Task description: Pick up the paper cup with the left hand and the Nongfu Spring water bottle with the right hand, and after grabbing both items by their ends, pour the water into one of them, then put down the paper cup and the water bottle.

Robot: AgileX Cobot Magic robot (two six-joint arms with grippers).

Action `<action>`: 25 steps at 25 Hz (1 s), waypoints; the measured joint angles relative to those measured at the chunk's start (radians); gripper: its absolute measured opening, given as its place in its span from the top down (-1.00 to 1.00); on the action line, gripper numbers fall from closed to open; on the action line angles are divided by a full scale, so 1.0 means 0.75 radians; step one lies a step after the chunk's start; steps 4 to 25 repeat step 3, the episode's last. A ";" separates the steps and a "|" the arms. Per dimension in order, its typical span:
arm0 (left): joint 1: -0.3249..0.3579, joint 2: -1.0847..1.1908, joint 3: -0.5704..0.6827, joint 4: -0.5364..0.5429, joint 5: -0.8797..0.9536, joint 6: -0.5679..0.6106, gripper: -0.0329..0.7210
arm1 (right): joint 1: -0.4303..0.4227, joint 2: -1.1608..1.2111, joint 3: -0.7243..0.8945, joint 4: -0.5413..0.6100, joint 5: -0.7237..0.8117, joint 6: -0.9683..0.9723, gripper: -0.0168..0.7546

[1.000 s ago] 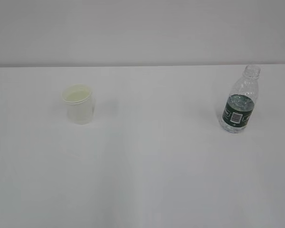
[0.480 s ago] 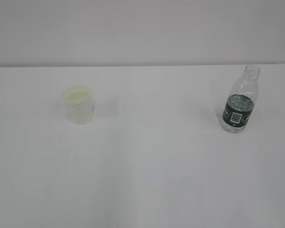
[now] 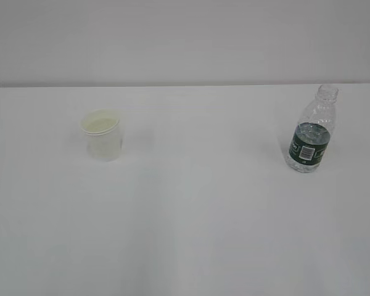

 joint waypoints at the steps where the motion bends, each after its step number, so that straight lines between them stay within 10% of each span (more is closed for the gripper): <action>1: 0.000 0.000 0.000 0.000 0.000 0.000 -0.12 | 0.000 0.000 0.000 0.000 0.000 0.000 -0.57; 25: 0.000 0.000 0.000 0.000 0.000 0.000 -0.11 | 0.000 0.000 0.000 0.000 0.000 0.000 -0.57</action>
